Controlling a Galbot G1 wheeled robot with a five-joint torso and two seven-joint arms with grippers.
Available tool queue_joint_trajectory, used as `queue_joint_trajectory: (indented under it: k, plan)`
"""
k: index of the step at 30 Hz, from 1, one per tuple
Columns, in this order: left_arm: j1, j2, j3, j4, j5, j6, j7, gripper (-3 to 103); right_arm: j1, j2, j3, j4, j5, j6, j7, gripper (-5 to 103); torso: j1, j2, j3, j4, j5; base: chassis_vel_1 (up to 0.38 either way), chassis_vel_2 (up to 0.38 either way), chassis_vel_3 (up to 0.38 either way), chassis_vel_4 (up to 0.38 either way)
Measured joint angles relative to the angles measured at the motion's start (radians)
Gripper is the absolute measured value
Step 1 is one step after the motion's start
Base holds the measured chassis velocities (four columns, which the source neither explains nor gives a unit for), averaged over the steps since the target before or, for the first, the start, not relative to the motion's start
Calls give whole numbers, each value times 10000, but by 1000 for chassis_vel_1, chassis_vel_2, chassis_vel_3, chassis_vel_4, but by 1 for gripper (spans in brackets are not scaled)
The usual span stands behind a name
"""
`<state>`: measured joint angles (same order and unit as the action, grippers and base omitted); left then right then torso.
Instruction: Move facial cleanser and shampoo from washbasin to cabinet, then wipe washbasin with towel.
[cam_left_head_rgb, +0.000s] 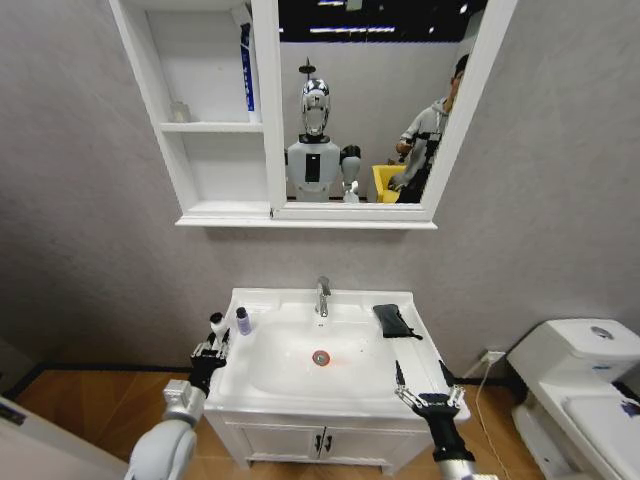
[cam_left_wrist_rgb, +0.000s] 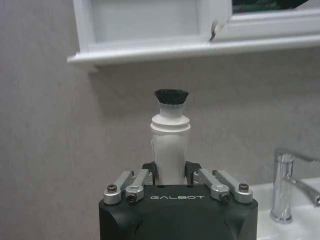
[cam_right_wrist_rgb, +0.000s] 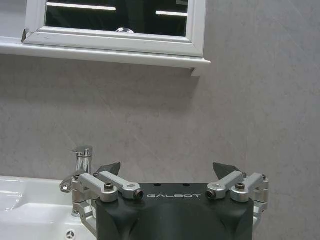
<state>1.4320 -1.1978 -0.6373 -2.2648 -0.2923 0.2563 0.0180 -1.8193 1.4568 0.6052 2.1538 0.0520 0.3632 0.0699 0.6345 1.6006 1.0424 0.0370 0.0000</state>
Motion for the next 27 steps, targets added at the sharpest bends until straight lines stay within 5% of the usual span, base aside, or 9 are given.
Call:
queue_joint_trajectory:
  k: [3, 6, 12, 14, 18, 20, 27]
  plan:
    - [0, 417, -170, -610, -449, 454, -59, 30, 8, 18, -9, 23, -14, -20, -4, 100, 0, 0, 0, 0, -1, 0, 0, 0, 0]
    - [-148, 1666, -819, -1539, -2090, 1721, -373, 30, 27, 63, -20, 36, -51, -41, -16, 100, 0, 0, 0, 1, -4, 0, 0, 0, 0]
    - [-724, 3112, -1472, -1501, -3271, 2249, -627, 30, 22, 77, -30, 19, -80, -52, -22, 100, 0, 0, 1, 0, -3, 0, 0, 0, 0]
    - [-1718, 4658, -1826, -1387, -4831, 2878, -1093, 30, 45, 65, -21, -25, -91, -86, -29, 100, 0, 0, 1, -3, 0, 0, 0, 0, 0]
    - [-2733, 5761, -1856, -1063, -6022, 3307, -1590, 30, 92, 64, -8, -70, -95, -128, -32, 100, 1, 0, 1, -3, 0, 0, 0, 0, 0]
    - [-3780, 6618, -1657, -646, -7259, 3652, -2174, 30, 145, 88, -23, -150, -109, -159, -37, 100, 1, 0, 2, -2, 0, 0, 0, 0, 0]
    - [-5446, 7608, -1091, 64, -9234, 4230, -2889, 30, 288, 156, -85, -399, -164, -226, -46, 100, 1, 0, 2, 0, -1, 0, 0, 0, 0]
